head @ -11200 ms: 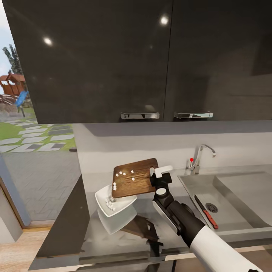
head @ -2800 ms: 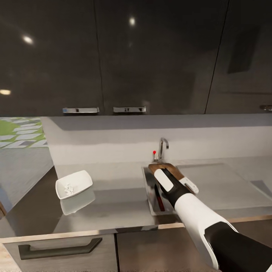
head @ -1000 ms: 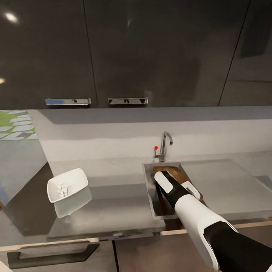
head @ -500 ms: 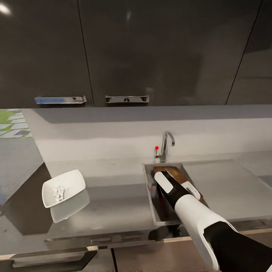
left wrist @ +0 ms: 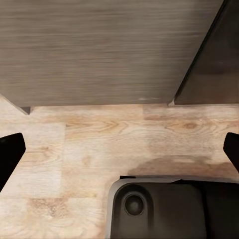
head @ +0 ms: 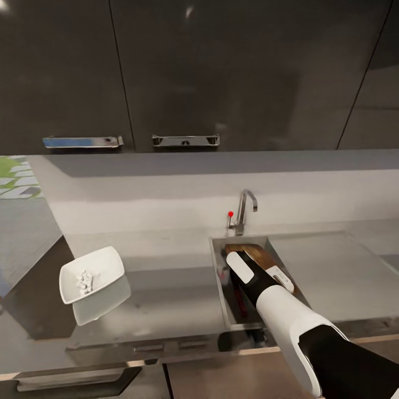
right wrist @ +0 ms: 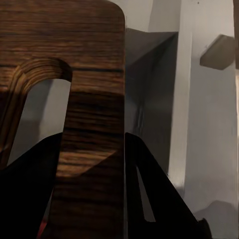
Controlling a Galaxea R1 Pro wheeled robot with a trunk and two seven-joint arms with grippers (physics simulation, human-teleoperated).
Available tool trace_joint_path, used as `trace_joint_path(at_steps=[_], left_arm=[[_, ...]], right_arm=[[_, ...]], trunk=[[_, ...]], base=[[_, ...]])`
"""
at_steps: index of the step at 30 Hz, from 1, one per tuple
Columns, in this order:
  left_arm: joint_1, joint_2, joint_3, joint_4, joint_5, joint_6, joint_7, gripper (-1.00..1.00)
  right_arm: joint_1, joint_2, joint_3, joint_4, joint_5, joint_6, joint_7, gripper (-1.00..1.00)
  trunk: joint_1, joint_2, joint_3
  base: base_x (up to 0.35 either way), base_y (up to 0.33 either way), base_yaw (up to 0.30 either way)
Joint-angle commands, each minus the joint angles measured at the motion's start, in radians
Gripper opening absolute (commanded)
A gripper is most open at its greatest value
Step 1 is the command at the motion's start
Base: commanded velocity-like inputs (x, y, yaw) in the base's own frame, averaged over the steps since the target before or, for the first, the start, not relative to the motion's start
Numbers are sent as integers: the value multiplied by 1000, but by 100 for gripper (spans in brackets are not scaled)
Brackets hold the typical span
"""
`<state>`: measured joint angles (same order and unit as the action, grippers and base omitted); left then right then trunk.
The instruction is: In the kitchen, take the Vidalia onion out of the sink, dice it on the chopping board with the paring knife, put the diced onion into the bowl on the countertop, then place both the paring knife and the chopping board into the sink.
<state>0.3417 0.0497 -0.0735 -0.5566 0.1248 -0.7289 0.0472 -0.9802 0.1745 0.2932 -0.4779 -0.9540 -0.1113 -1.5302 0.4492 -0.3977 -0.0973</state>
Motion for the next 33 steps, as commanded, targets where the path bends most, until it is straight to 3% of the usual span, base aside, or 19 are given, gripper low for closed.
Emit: trace_joint_path(at_steps=[1, 17, 33], left_arm=[[0, 1, -8, -2, 9, -1, 5, 100], [0, 1, -8, -3, 9, -2, 5, 100], [0, 1, -8, -3, 9, -2, 5, 100]], right_arm=[[-2, 0, 5, 1, -5, -11, -1, -100], [-2, 0, 6, 1, -5, -10, -1, -100], [-2, 0, 6, 7, -5, -10, 0, -100]], trunk=[[1, -2, -4], [1, -2, -30], [1, -2, -55]], base=[[84, 0, 0], [10, 0, 0], [98, 0, 0]])
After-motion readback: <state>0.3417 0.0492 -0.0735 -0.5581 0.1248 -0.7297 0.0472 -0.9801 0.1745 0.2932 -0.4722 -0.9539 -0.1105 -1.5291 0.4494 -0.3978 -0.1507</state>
